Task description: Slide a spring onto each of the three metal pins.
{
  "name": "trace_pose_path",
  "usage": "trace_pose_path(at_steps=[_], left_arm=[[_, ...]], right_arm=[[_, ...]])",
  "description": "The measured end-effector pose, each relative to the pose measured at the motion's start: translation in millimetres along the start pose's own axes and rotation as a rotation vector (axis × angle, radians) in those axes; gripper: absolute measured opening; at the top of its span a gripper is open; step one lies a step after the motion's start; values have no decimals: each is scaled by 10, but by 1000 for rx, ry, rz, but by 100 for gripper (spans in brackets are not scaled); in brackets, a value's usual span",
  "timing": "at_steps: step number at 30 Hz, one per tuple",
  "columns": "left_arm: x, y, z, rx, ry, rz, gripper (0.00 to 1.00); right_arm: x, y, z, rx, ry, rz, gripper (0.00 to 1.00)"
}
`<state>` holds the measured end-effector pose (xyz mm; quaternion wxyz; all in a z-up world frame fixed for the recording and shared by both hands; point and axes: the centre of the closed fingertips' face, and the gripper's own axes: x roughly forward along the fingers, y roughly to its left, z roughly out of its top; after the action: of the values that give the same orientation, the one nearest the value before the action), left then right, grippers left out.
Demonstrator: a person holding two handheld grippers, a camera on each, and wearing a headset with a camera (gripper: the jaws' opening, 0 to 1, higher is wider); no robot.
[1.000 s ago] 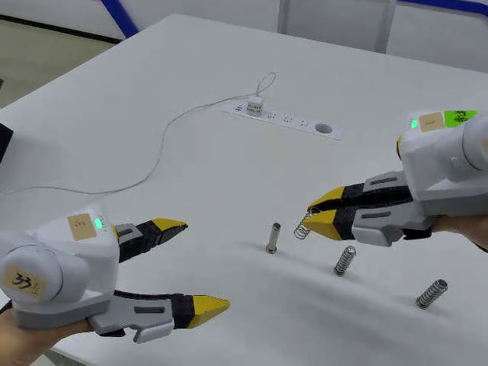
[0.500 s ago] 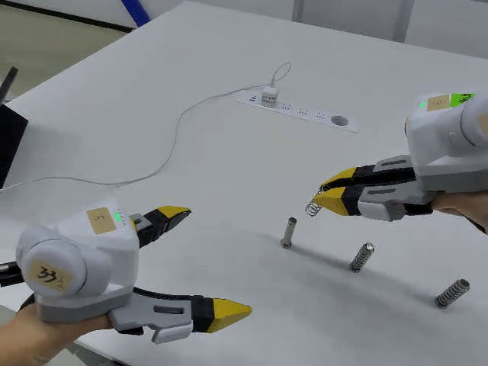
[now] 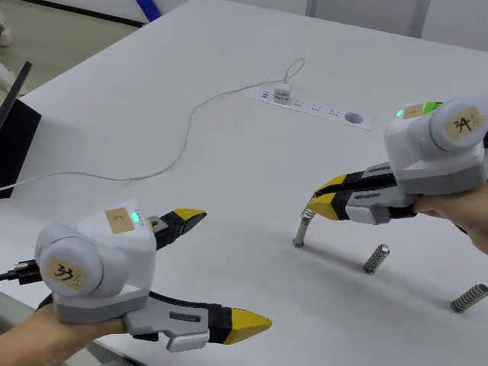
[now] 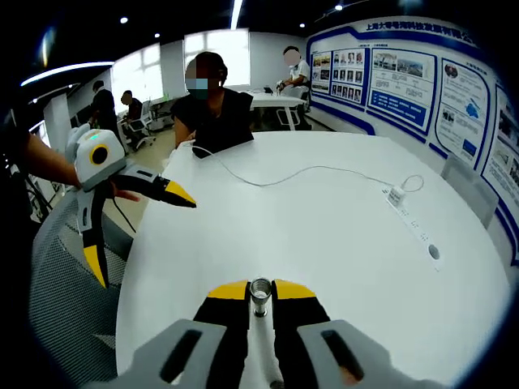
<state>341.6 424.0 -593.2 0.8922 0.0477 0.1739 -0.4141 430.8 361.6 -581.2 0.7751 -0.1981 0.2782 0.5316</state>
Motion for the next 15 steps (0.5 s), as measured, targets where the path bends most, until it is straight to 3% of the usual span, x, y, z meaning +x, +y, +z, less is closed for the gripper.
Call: trace_pose_path(at_steps=[15], left_arm=[[38,-40,-139,16,65,-22,100]], right_arm=[[15,-1,-9,-59,62,-4,11]])
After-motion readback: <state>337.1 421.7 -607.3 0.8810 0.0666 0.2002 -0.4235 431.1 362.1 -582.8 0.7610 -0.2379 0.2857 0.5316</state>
